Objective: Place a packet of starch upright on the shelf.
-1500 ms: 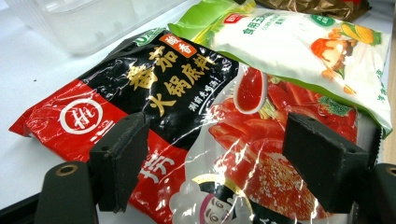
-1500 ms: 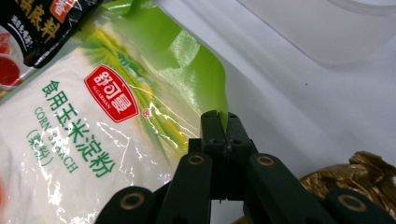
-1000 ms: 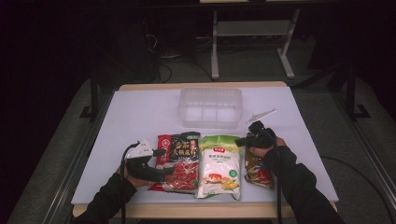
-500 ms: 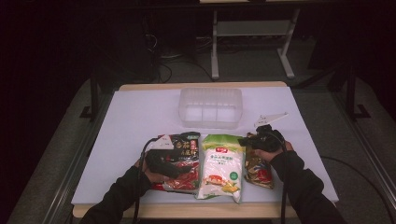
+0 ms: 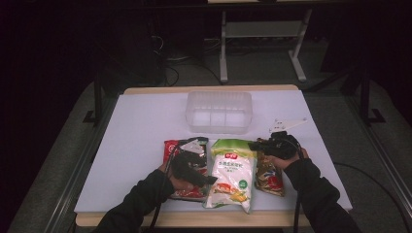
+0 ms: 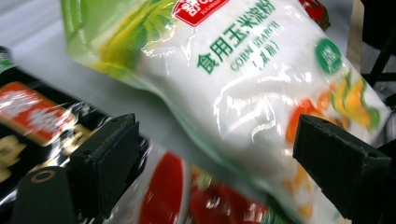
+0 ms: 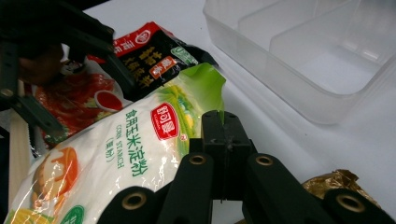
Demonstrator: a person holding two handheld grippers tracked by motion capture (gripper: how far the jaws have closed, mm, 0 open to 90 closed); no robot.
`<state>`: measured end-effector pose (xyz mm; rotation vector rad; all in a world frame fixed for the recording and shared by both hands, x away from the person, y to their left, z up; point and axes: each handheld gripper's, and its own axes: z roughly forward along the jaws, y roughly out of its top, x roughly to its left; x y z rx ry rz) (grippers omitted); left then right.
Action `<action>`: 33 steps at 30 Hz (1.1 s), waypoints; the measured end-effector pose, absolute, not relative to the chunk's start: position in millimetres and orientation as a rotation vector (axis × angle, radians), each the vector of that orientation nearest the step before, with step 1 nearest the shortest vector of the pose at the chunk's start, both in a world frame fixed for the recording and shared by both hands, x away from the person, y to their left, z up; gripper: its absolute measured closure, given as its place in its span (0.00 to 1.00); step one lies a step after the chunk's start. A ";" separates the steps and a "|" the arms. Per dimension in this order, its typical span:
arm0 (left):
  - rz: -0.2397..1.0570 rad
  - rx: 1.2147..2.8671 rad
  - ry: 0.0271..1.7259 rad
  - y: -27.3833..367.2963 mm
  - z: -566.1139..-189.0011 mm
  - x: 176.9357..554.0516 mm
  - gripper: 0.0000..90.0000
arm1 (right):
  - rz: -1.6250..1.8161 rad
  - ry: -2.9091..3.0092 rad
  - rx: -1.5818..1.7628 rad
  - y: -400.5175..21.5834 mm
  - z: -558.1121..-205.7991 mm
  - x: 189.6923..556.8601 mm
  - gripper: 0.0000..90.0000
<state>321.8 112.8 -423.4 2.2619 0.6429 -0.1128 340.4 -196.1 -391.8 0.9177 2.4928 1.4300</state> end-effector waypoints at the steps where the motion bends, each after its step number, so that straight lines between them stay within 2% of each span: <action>1: -0.110 2.265 0.653 109.0 -424.6 323.9 0.14 | 1.440 2.490 0.910 -196.7 -391.3 339.8 1.00; 7: -0.207 2.235 0.700 92.9 -429.8 336.0 0.14 | 1.507 2.449 0.858 -200.3 -386.6 335.8 1.00; 9: -0.226 2.235 0.696 89.8 -433.3 338.8 0.08 | 1.516 2.439 0.840 -199.7 -384.6 334.7 1.00; 22: -0.404 2.166 0.679 82.5 -440.9 347.0 0.07 | 1.620 2.358 0.750 -196.9 -378.8 331.8 1.00; 26: -0.400 2.163 0.640 79.0 -440.4 347.2 0.09 | 1.659 2.341 0.739 -197.2 -378.7 332.7 1.00; 27: -0.388 2.147 0.637 80.0 -439.2 346.6 0.12 | 1.662 2.339 0.735 -197.0 -378.5 332.5 1.00; 33: -0.355 2.033 0.581 87.1 -436.4 344.0 0.52 | 1.682 2.325 0.722 -195.4 -376.5 331.5 1.00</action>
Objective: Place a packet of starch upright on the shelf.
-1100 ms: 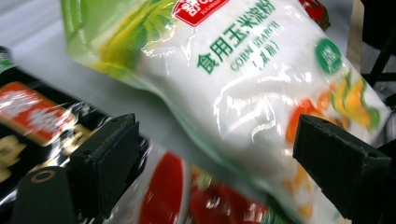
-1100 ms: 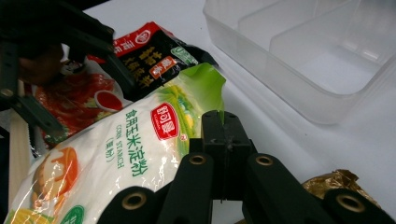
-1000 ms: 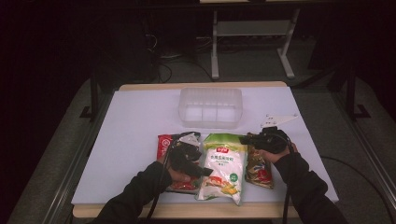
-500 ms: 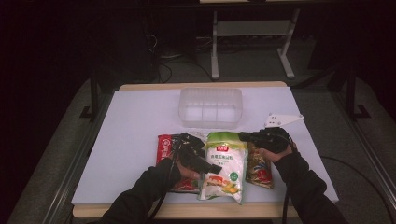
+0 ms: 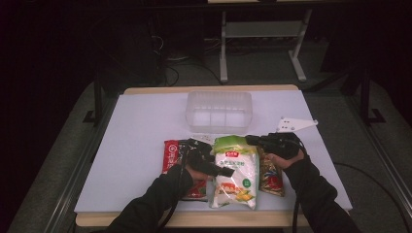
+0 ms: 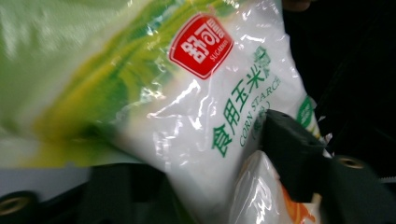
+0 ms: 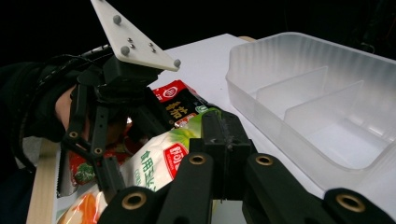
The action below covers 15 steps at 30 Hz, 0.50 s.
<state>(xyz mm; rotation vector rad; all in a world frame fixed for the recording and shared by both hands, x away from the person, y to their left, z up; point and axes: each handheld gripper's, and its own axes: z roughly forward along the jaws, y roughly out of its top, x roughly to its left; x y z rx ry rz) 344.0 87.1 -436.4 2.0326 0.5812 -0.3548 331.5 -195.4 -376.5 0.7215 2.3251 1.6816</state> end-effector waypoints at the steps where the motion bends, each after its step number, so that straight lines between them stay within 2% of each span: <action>1: -0.332 2.021 0.563 87.8 -434.6 342.0 0.63 | 1.673 2.333 0.725 -195.0 -376.9 331.9 1.00; 2: -0.314 2.018 0.553 87.8 -433.2 340.6 0.69 | 1.668 2.333 0.727 -194.8 -377.5 332.2 1.00; 4: -0.287 2.004 0.534 88.4 -430.2 337.3 0.76 | 1.694 2.315 0.737 -196.2 -377.0 332.1 1.00; 9: -0.178 1.964 0.524 94.0 -416.6 325.7 0.83 | 1.693 2.255 0.748 -201.2 -367.1 327.4 0.98; 15: -0.059 1.891 0.523 108.3 -400.7 316.4 0.86 | 1.630 2.238 0.761 -209.9 -356.2 315.2 0.74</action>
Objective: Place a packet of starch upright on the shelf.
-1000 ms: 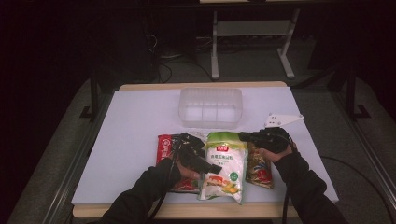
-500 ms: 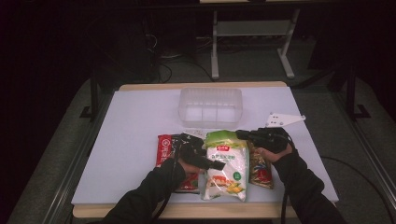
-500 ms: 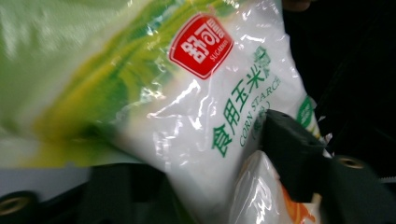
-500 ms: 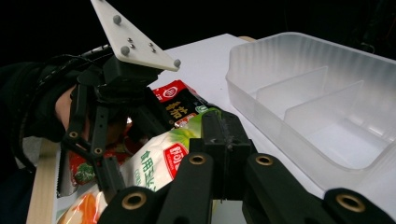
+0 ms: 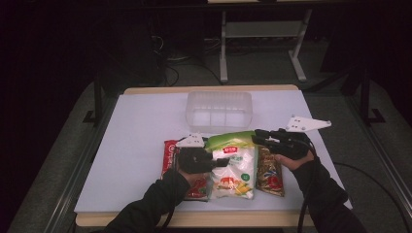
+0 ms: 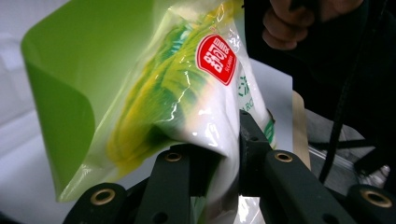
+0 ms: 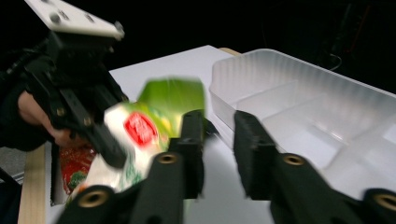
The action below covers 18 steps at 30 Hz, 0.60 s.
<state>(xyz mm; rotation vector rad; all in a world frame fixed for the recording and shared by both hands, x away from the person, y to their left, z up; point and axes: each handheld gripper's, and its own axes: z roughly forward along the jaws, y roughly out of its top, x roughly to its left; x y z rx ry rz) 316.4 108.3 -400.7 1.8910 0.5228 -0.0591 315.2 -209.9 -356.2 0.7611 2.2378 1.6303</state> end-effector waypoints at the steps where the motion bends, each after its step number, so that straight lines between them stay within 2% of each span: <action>1: -0.044 1.879 0.535 110.8 -399.0 315.9 0.86 | 1.597 2.241 0.769 -211.4 -355.7 313.3 0.70; 6: 0.002 1.843 0.535 117.5 -394.0 315.0 0.87 | 1.487 2.257 0.810 -220.9 -367.5 306.3 0.52; 9: 0.023 1.831 0.543 118.0 -392.8 314.3 0.87 | 1.460 2.246 0.852 -230.3 -376.9 304.7 0.47; 12: 0.043 1.810 0.542 118.3 -390.6 312.7 0.87 | 1.363 2.227 0.887 -235.8 -388.2 302.8 0.33; 14: 0.051 1.802 0.536 118.5 -388.4 312.0 0.87 | 1.297 2.211 0.911 -238.9 -396.6 301.0 0.31; 16: 0.056 1.782 0.535 118.7 -386.5 310.9 0.87 | 1.289 2.228 0.920 -243.8 -405.8 299.7 0.21; 17: 0.060 1.784 0.528 119.1 -385.4 310.8 0.87 | 1.284 2.234 0.915 -246.3 -410.4 298.4 0.23; 18: 0.060 1.774 0.527 119.2 -384.4 310.4 0.87 | 1.267 2.220 0.922 -248.1 -413.3 296.9 0.30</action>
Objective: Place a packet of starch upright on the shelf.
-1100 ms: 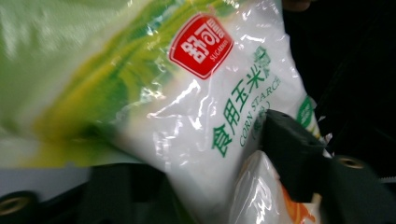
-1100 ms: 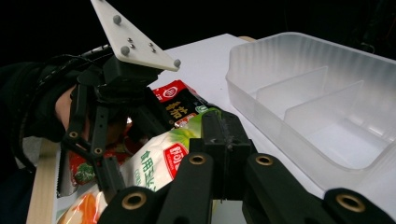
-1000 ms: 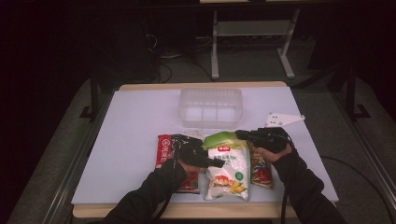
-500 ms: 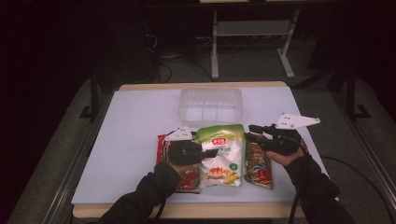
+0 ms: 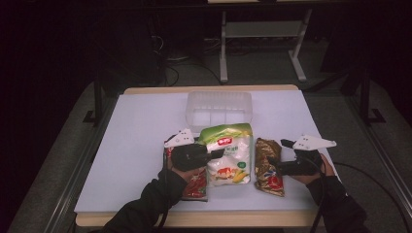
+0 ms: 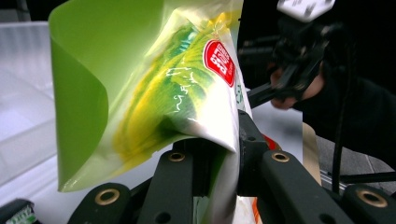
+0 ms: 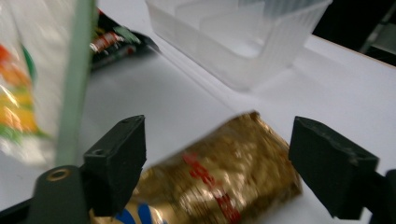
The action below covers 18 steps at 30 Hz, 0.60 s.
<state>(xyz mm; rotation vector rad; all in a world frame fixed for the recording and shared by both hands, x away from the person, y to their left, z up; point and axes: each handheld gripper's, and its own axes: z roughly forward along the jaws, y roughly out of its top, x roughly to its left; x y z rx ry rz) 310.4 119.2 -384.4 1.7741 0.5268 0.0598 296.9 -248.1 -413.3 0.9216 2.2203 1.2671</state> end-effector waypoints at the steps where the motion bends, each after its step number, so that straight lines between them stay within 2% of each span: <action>1: 0.063 1.762 0.527 119.4 -383.2 309.9 0.87 | 1.248 2.199 0.932 -250.8 -416.6 294.8 0.32; 10: 0.120 1.702 0.534 136.5 -367.1 315.2 0.88 | 1.202 2.170 1.037 -259.6 -428.1 290.9 0.28; 18: 0.228 1.663 0.606 163.4 -357.1 325.3 0.88 | 1.181 2.161 1.058 -263.6 -434.5 294.8 0.28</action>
